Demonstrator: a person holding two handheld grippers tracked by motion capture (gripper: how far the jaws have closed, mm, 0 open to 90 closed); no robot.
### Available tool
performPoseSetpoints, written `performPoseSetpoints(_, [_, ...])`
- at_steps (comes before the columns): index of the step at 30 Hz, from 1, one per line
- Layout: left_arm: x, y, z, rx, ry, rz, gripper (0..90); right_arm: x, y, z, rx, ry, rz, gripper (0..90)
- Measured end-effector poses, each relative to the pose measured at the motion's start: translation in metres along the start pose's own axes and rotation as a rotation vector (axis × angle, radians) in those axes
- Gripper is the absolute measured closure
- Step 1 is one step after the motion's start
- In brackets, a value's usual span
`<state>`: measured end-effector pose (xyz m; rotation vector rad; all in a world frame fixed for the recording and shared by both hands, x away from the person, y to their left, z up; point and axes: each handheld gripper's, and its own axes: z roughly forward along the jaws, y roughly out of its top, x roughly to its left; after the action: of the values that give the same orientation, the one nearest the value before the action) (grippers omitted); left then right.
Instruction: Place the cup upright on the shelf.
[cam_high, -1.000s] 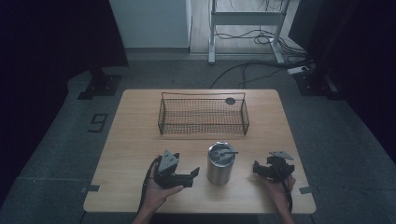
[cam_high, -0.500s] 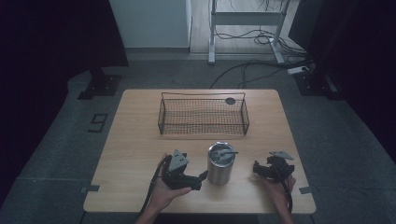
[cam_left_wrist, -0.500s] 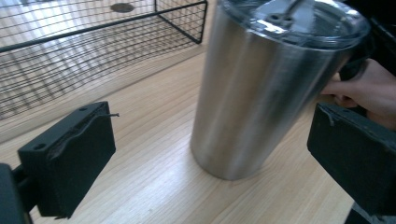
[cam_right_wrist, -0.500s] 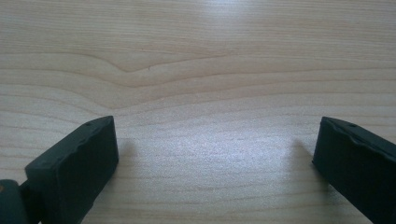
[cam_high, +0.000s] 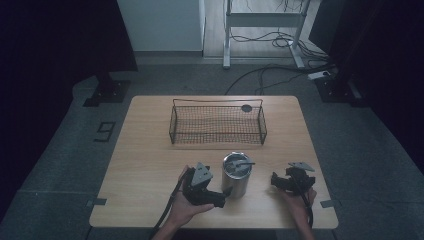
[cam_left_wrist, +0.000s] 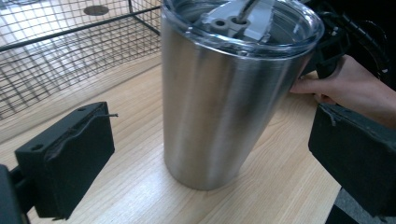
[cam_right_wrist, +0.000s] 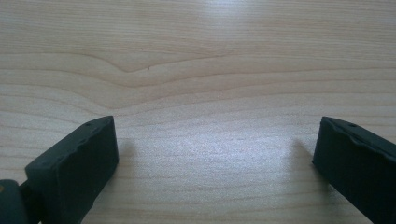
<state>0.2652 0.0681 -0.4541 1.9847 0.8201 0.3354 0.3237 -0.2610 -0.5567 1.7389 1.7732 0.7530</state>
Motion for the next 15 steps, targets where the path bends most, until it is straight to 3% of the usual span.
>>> performPoseSetpoints(4, [-0.005,0.000,0.008,0.002,0.006,0.031,0.2,0.000,0.000,0.000,-0.001,0.000,-0.002,0.0])
performPoseSetpoints(15, [-0.007,0.004,0.022,0.016,-0.016,0.020,0.3,0.000,0.000,0.000,-0.001,0.000,-0.001,0.0])
